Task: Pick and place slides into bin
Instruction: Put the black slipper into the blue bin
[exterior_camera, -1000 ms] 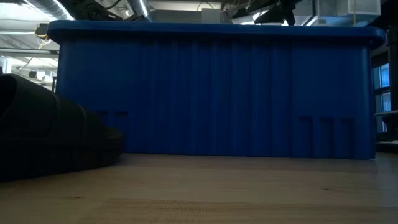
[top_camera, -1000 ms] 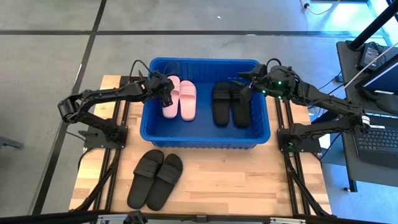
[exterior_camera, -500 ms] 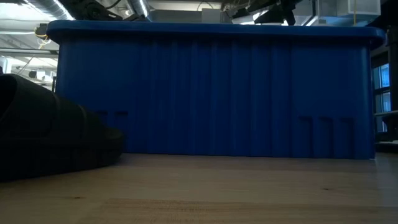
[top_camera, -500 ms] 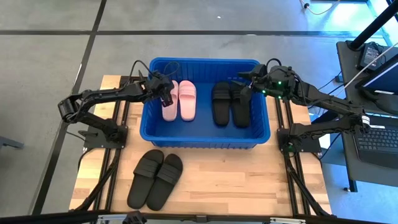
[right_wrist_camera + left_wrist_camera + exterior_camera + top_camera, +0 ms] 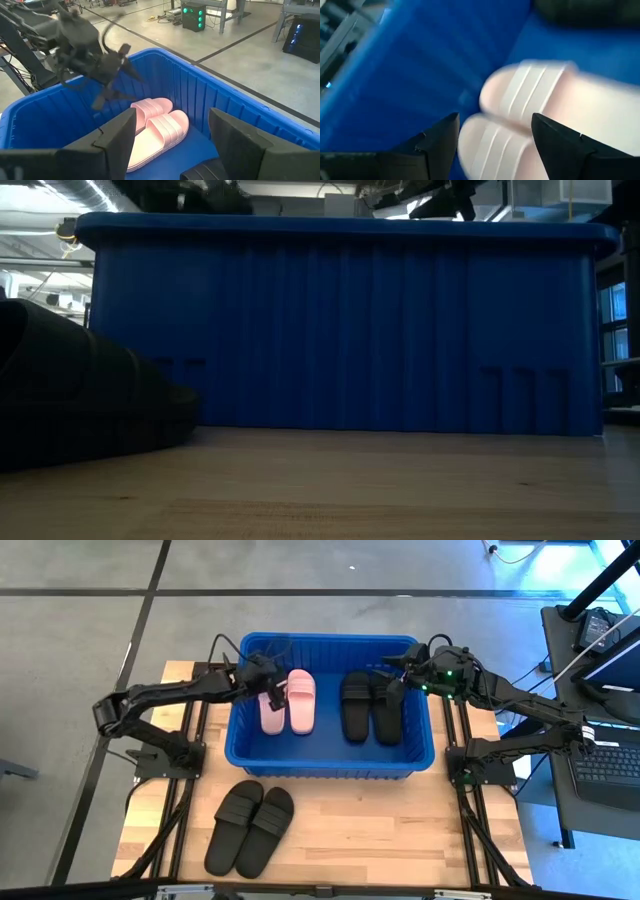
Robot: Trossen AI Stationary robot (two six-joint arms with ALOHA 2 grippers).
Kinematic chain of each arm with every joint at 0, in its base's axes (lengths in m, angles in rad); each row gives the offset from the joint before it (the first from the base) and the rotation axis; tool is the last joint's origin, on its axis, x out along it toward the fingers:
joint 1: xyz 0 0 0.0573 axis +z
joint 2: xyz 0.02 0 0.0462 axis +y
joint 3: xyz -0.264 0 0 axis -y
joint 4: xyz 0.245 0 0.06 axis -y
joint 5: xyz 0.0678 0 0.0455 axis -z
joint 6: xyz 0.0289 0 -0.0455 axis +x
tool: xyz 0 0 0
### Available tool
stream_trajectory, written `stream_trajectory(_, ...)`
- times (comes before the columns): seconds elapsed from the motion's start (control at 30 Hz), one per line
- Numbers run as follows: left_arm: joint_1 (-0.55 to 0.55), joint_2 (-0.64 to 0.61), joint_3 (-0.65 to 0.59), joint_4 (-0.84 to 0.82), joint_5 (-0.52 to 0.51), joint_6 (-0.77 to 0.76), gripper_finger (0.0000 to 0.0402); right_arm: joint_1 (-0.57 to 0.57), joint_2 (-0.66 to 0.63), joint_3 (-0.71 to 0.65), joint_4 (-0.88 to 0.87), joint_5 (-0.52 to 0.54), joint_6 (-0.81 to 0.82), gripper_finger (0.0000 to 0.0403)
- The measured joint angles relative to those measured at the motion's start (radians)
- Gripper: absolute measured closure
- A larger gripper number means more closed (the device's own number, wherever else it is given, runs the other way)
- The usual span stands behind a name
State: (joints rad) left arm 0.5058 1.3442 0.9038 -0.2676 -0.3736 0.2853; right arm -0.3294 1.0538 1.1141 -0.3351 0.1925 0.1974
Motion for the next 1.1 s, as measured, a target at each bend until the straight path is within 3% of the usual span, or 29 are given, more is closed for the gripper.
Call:
stream_trajectory(0.23, -0.074, -0.101, 0.162, -0.064, 0.162, 0.071, 0.0157, 0.000, 0.000, 0.000, 0.000, 0.000, -0.012, 0.0155)
stream_trajectory(0.47, -0.220, -0.297, 0.207, -0.109, 0.370, 0.124, 0.0157, -0.002, 0.022, 0.002, 0.001, 0.000, -0.068, 0.0155)
stream_trajectory(0.77, -0.431, -0.482, 0.208, -0.242, 0.391, -0.043, 0.0157, 0.000, 0.080, 0.002, 0.015, 0.000, -0.070, 0.0155)
stream_trajectory(1.1, -0.675, -0.494, 0.208, -0.392, 0.383, -0.207, 0.0157, 0.058, 0.116, 0.002, 0.143, -0.003, -0.043, 0.0155)
